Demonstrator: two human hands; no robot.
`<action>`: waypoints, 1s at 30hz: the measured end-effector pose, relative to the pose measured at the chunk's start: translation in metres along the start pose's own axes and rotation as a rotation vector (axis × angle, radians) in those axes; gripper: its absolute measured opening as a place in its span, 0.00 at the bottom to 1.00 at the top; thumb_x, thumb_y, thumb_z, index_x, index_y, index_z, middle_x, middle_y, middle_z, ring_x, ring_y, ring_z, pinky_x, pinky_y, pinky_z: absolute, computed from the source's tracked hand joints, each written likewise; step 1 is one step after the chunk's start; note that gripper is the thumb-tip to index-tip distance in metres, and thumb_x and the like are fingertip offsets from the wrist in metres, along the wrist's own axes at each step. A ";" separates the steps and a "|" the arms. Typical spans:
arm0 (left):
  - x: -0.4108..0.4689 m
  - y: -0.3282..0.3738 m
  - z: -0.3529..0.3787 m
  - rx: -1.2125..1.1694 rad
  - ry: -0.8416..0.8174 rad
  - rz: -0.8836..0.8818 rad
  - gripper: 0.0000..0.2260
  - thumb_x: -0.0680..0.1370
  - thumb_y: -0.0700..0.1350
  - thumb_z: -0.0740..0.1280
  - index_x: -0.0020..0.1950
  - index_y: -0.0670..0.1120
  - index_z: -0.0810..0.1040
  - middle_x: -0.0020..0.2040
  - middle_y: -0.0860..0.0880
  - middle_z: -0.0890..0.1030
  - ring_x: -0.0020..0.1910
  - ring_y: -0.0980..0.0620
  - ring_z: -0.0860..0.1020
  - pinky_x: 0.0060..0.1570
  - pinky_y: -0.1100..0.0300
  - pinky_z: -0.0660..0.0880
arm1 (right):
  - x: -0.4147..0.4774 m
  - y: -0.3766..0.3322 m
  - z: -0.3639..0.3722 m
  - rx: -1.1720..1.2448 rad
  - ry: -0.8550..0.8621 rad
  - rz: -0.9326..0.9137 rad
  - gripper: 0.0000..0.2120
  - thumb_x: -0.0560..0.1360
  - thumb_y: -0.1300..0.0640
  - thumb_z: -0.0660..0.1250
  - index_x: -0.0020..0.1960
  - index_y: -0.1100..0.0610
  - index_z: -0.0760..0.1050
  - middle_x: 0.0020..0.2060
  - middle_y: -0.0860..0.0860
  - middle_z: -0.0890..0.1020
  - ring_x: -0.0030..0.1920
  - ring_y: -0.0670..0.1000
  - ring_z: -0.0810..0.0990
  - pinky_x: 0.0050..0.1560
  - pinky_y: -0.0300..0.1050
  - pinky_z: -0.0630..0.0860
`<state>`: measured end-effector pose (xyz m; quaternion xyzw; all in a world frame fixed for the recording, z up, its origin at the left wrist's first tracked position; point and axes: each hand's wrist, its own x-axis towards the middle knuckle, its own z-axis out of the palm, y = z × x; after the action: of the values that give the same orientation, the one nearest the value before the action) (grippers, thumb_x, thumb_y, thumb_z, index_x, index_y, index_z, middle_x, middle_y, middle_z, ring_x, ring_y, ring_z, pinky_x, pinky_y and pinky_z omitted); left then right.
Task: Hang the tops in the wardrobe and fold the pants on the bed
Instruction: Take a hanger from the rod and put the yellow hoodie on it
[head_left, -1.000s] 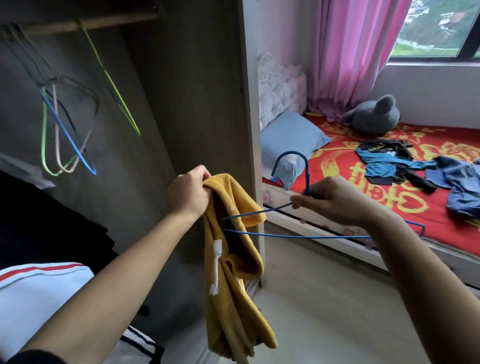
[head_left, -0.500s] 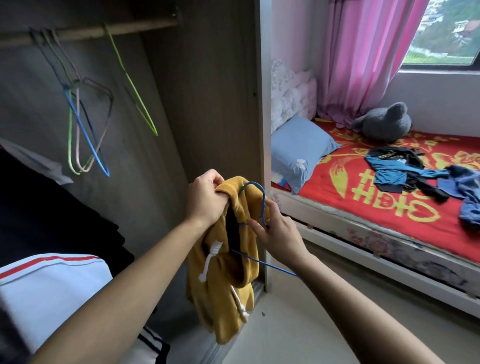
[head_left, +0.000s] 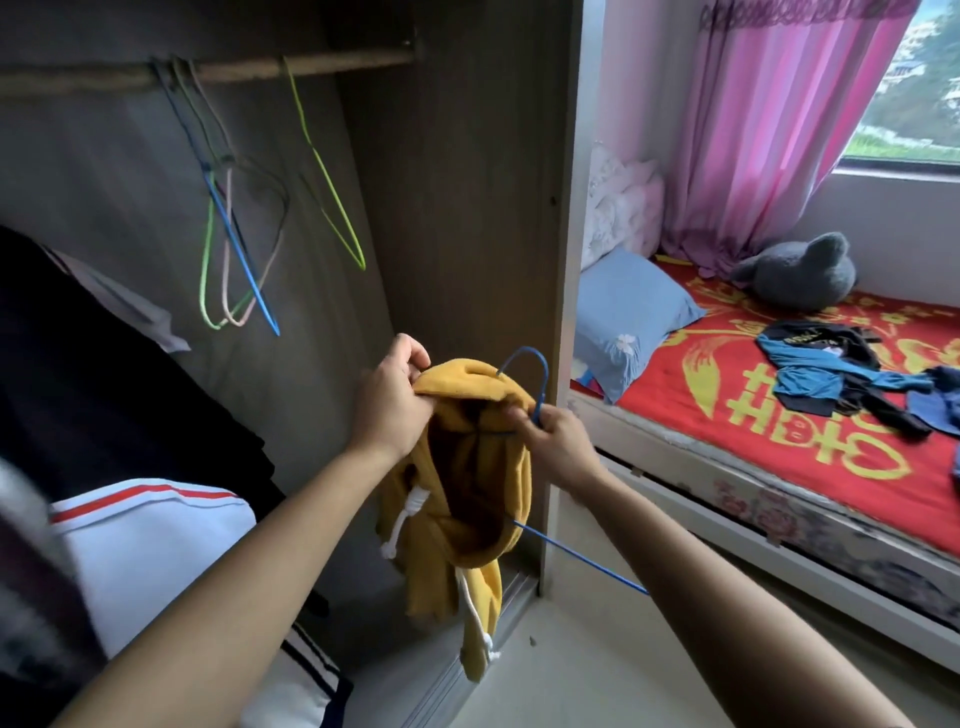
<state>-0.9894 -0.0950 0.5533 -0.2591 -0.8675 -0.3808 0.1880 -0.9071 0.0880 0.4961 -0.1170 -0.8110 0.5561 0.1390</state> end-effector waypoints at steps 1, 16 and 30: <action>-0.004 -0.012 -0.001 0.096 -0.004 0.017 0.11 0.73 0.42 0.73 0.50 0.47 0.72 0.38 0.51 0.78 0.33 0.53 0.73 0.30 0.64 0.66 | 0.000 -0.008 -0.007 0.020 0.028 -0.024 0.16 0.81 0.48 0.64 0.35 0.51 0.74 0.26 0.42 0.73 0.27 0.38 0.71 0.31 0.31 0.67; -0.028 -0.063 0.058 -0.018 -0.252 -0.607 0.15 0.76 0.34 0.60 0.61 0.43 0.76 0.57 0.39 0.79 0.58 0.38 0.77 0.55 0.52 0.74 | -0.020 -0.040 -0.047 -0.022 0.093 -0.171 0.16 0.80 0.47 0.64 0.37 0.54 0.76 0.25 0.42 0.72 0.28 0.40 0.71 0.33 0.39 0.69; 0.030 -0.010 0.033 0.081 -0.075 -0.080 0.20 0.74 0.34 0.60 0.60 0.52 0.80 0.54 0.49 0.84 0.54 0.46 0.80 0.48 0.63 0.70 | -0.037 -0.011 -0.069 -0.517 -0.090 0.089 0.18 0.80 0.46 0.63 0.38 0.52 0.83 0.27 0.45 0.75 0.28 0.42 0.72 0.30 0.35 0.65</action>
<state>-1.0231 -0.0667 0.5424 -0.2306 -0.8983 -0.3424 0.1504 -0.8481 0.1309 0.5265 -0.1594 -0.9256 0.3406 0.0435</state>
